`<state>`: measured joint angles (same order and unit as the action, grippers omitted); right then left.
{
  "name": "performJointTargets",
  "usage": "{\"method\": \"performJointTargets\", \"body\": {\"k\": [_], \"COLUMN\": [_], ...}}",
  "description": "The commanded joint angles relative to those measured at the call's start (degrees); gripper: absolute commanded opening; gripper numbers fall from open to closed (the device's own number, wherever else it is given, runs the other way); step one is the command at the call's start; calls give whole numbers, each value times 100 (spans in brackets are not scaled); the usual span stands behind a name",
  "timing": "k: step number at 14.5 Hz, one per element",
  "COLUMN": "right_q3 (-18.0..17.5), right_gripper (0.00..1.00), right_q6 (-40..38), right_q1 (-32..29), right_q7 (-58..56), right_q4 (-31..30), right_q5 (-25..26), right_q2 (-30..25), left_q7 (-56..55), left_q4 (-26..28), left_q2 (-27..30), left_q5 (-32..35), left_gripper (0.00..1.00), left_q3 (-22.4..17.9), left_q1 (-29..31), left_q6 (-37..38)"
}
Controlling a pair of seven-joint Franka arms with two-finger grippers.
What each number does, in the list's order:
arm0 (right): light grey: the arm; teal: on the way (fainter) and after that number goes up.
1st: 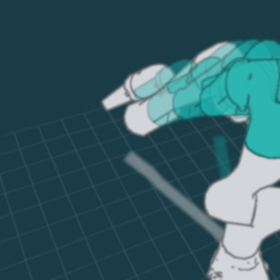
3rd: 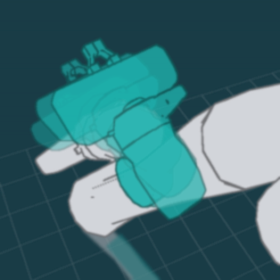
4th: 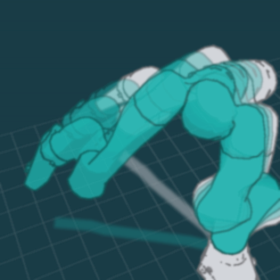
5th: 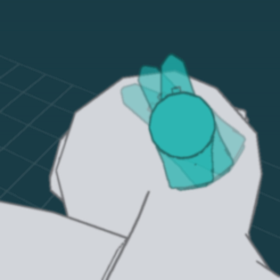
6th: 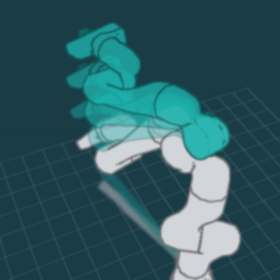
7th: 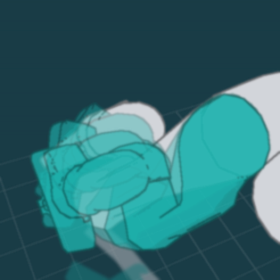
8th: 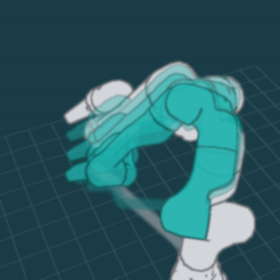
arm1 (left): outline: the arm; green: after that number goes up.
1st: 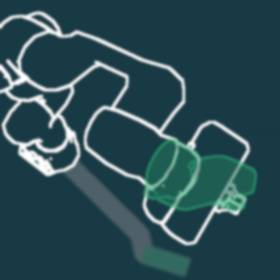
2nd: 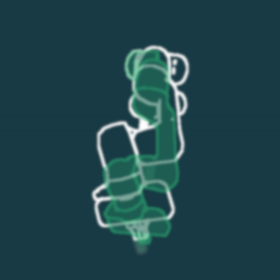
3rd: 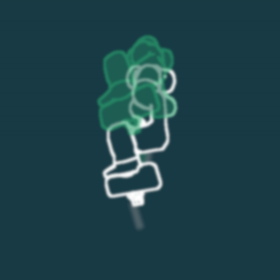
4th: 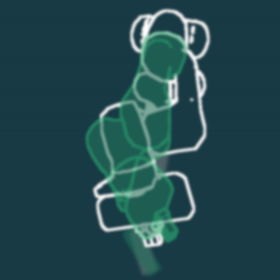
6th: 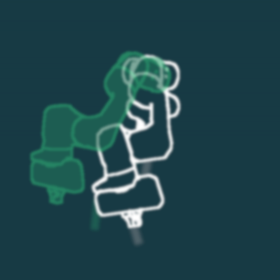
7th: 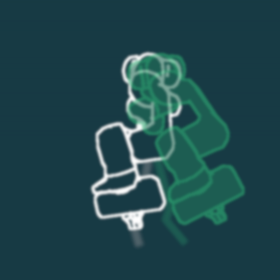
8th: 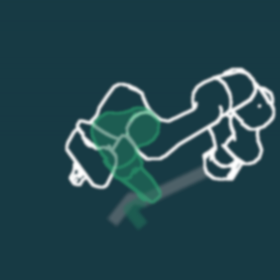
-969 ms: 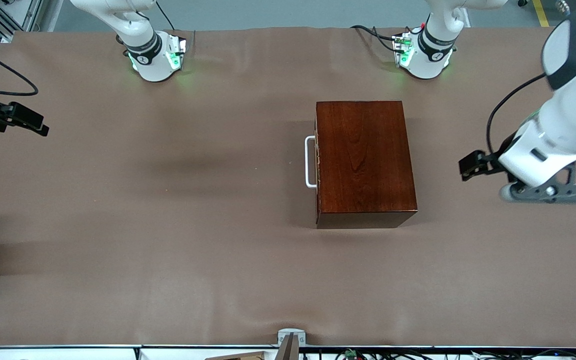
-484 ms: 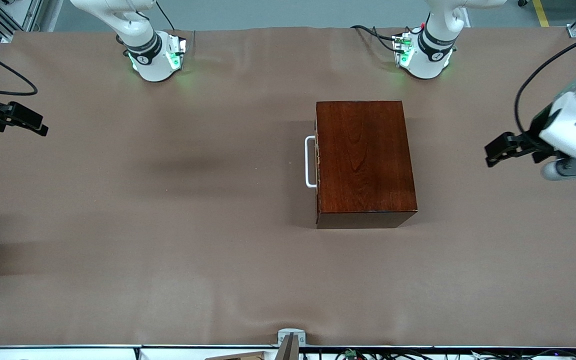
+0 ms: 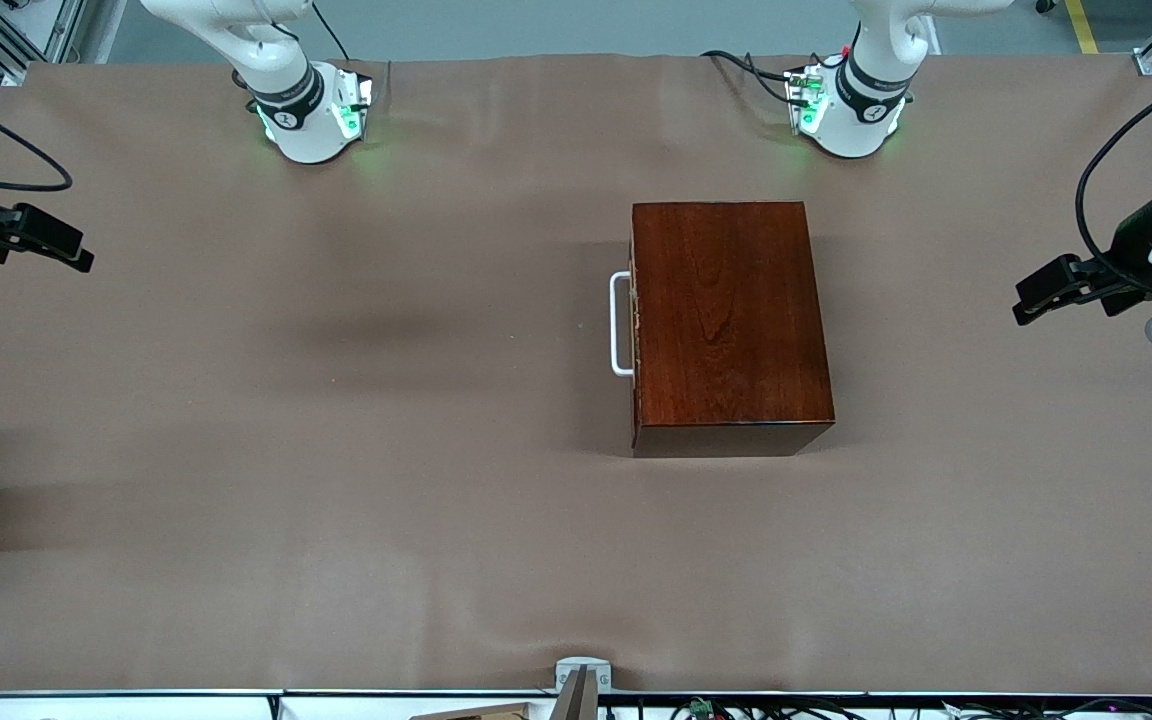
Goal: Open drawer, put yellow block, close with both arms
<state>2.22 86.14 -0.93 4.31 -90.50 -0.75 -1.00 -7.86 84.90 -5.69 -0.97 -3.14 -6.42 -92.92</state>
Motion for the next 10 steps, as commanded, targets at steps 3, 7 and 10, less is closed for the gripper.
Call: {"method": "performJointTargets", "body": {"k": [3,7,10], "right_q3": [-90,-99,-64], "right_gripper": [100,100,100], "right_q6": [-71,-71,-71], "right_q1": [-118,-92,-153], "right_q7": [-53,-53,-61], "right_q4": [-3,-3,-3], "right_q5": [40,40,49], "right_q2": [-93,-93,-93], "left_q7": [215,206,206], "left_q4": [185,176,167], "left_q2": [156,156,156], "left_q5": [-105,-70,-52], "left_gripper": [100,100,100], "left_q3": [-11,-11,-11], "left_q1": [0,0,9], "left_q6": [-113,-78,-69]}}
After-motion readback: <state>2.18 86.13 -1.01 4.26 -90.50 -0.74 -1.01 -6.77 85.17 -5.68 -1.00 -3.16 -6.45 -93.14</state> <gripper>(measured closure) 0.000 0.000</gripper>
